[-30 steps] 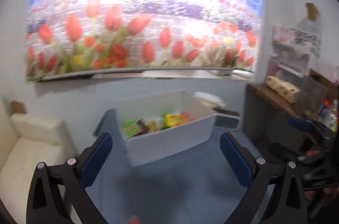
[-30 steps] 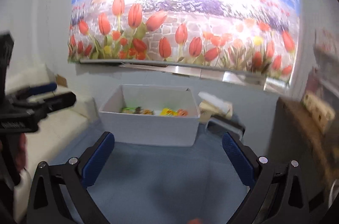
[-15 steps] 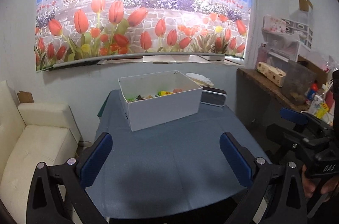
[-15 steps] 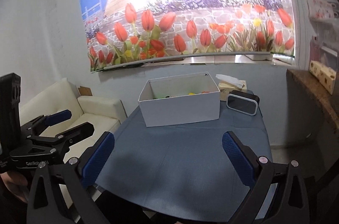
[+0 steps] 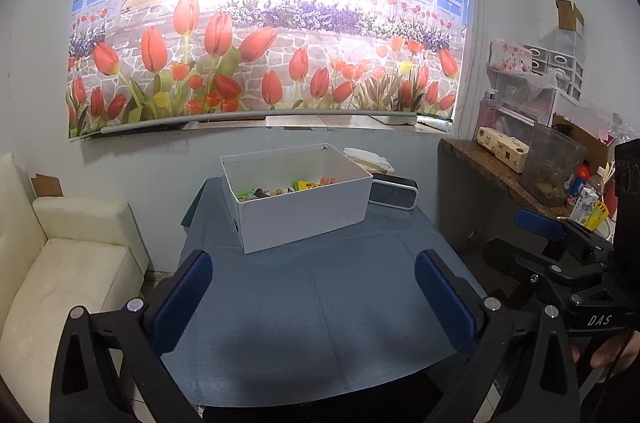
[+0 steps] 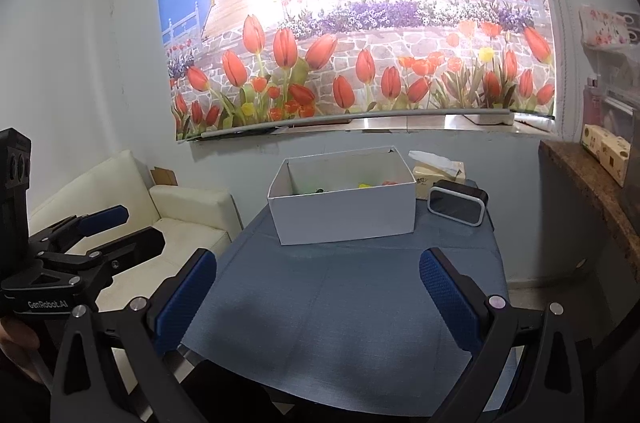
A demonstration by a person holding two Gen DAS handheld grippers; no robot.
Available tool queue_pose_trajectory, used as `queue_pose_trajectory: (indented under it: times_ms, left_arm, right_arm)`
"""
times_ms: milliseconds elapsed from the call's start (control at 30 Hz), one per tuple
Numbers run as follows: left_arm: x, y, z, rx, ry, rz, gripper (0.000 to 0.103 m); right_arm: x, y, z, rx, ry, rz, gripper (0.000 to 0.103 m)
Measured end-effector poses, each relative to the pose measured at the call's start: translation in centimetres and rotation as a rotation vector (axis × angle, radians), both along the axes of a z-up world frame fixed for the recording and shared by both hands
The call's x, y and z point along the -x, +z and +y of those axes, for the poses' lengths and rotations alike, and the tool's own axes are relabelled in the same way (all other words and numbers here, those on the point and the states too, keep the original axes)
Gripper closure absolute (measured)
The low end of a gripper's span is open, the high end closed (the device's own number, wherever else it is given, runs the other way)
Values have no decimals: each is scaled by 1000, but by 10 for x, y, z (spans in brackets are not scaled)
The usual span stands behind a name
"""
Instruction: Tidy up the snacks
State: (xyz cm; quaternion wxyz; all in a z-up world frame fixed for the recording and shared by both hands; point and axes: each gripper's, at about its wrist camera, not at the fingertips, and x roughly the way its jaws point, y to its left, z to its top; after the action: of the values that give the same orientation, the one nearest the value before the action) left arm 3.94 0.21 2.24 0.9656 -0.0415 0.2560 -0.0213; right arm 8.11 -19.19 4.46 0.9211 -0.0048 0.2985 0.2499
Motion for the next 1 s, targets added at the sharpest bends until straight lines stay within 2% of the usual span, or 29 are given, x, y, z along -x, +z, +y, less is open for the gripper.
queue_pose_trajectory:
  times_ms: [1000]
  left_arm:
    - [-2, -5, 1, 8, -7, 18, 0]
  right_arm:
    - [2, -2, 3, -5, 18, 0, 0]
